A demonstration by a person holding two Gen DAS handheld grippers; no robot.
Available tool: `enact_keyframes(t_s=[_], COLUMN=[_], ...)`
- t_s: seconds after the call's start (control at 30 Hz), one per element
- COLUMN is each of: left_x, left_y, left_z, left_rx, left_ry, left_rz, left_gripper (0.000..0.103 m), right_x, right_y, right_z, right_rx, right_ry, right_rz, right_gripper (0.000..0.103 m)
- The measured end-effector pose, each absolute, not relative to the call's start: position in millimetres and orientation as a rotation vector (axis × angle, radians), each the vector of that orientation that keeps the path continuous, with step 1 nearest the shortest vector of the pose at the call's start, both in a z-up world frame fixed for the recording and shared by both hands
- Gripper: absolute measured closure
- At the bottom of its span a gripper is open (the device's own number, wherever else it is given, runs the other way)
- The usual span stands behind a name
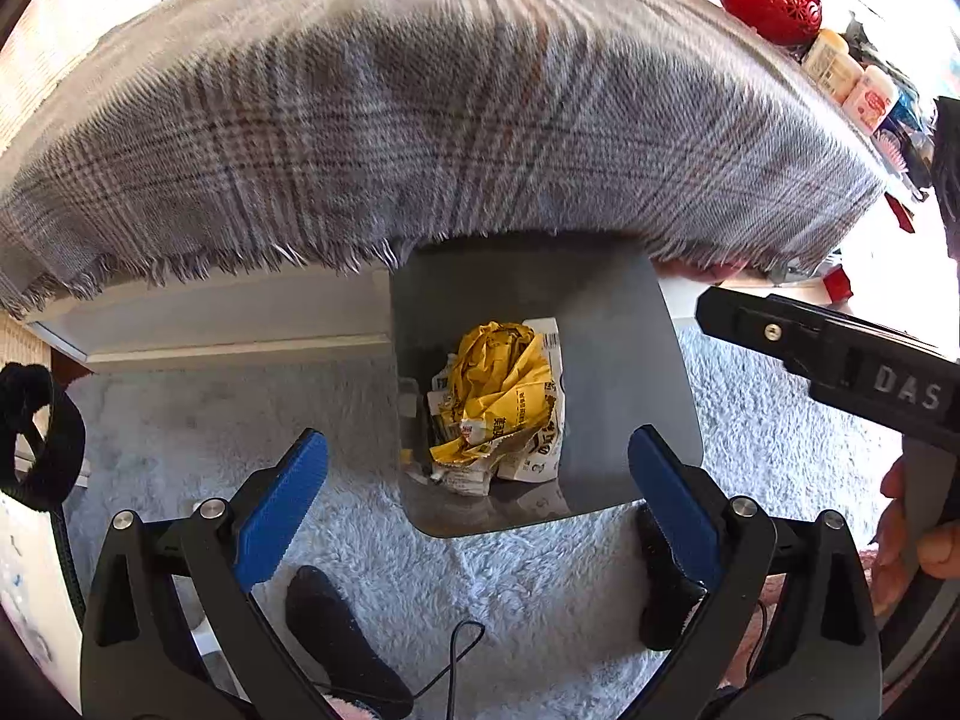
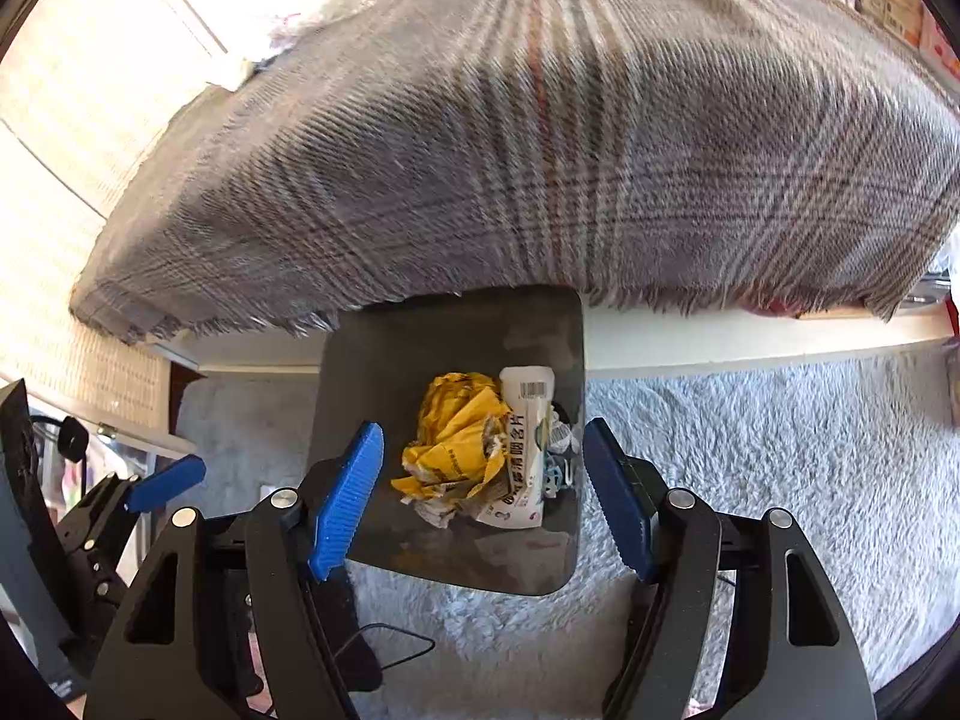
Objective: Collect trash
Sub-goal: 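Raise both grippers back over the table toward the remaining white trash, then grasp the white paper cup pieces with the left gripper while the right grasps the clear plastic bag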
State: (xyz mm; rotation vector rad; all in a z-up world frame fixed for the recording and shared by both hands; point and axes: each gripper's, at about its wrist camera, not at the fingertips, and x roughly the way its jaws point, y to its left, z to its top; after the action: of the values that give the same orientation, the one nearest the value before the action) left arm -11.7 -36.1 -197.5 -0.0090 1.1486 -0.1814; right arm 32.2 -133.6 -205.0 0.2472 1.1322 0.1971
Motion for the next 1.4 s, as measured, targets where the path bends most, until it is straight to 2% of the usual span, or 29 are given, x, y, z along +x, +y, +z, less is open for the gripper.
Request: enact_keyframes(t_s=[0.17,0.43,0.67,0.8,1.07,1.27,1.4], left_x=[-1.5,29.2,69.5,93.9,160.8,212.5,239.3], left_y=[-17.8,24.4,65.8,78.8,95.1,99.0,97.7], left_z=[-166.0,-97.8,-31.0,-12.5,-13.6,-34.8,-54.9], left_rx=[-0.049,-0.011,-0.006,0.008,0.003,0.016,0.038], left_ry=[1.116,1.007,0.899,0.865,0.857,0.864,0.891], left_rz=[-0.164,-0.05,0.034,0.064,0.085,0.104,0.091], left_gripper=[0.008,0.008,0.008,0.008,0.008,0.009,0.014], right_x=[36.5,69.3,109.4,140.5,211.7,260.2,286.6], right_y=[-136.9,-153.0,-147.9,-140.6,-106.8,-93.1,-82.0], right_z=[-167.9,-94.6,-54.7,-41.6,-27.8,-42.1,-59.1], right_rx=[0.24,0.19,0.117,0.144,0.084,0.107,0.083], right_ry=[1.068,0.956,0.897,0.881,0.854,0.873,0.893], right_rz=[0.212,0.176,0.172,0.222,0.241,0.271,0.279], right_gripper=[0.025,0.021,0.02,0.02,0.02,0.02,0.022])
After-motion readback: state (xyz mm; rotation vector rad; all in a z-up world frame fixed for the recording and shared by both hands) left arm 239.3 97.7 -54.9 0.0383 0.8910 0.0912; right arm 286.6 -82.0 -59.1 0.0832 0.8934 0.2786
